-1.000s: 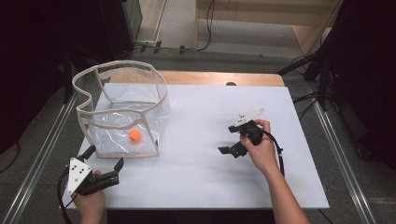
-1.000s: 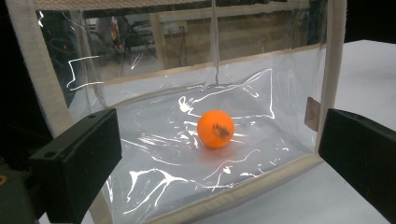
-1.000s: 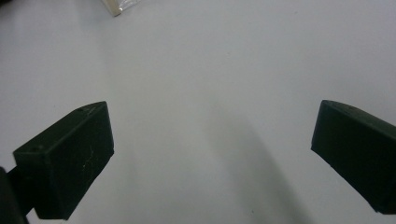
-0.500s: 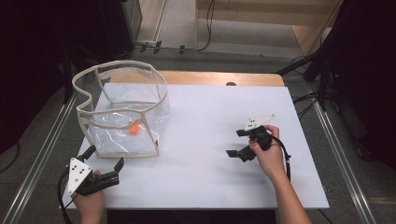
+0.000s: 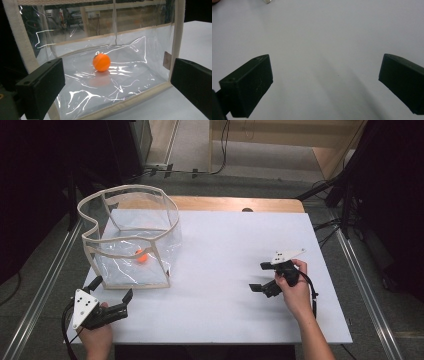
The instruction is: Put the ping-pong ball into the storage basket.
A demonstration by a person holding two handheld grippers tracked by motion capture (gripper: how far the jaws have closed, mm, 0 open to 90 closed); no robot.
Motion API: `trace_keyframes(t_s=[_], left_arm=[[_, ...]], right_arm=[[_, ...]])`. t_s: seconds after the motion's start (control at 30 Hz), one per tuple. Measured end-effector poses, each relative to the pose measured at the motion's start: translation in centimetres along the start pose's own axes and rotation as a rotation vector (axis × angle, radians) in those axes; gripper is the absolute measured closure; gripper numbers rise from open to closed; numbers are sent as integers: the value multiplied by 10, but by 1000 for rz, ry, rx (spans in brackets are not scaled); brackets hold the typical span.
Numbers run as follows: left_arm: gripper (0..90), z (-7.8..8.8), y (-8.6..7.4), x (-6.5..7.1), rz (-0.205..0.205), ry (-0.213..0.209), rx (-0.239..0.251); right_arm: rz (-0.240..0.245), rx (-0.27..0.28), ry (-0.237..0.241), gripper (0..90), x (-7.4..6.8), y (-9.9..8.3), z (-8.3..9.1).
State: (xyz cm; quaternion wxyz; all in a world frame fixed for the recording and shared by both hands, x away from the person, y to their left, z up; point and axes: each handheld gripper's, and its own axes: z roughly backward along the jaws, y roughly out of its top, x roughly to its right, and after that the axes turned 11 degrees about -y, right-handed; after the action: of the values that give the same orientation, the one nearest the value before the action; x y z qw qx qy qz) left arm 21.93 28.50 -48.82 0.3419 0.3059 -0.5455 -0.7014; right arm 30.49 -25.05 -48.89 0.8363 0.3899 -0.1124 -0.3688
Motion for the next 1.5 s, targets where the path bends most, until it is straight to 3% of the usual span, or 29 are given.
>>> trace_keyframes(t_s=[1.1, 1.5], left_arm=[[1, 0, 0, 0, -2, 1, -1], [0, 0, 0, 0, -1, 1, -1]], right_arm=[[-88, 106, -42, 0, 11, -50, 34], [-107, 174, -60, 0, 13, -62, 45]])
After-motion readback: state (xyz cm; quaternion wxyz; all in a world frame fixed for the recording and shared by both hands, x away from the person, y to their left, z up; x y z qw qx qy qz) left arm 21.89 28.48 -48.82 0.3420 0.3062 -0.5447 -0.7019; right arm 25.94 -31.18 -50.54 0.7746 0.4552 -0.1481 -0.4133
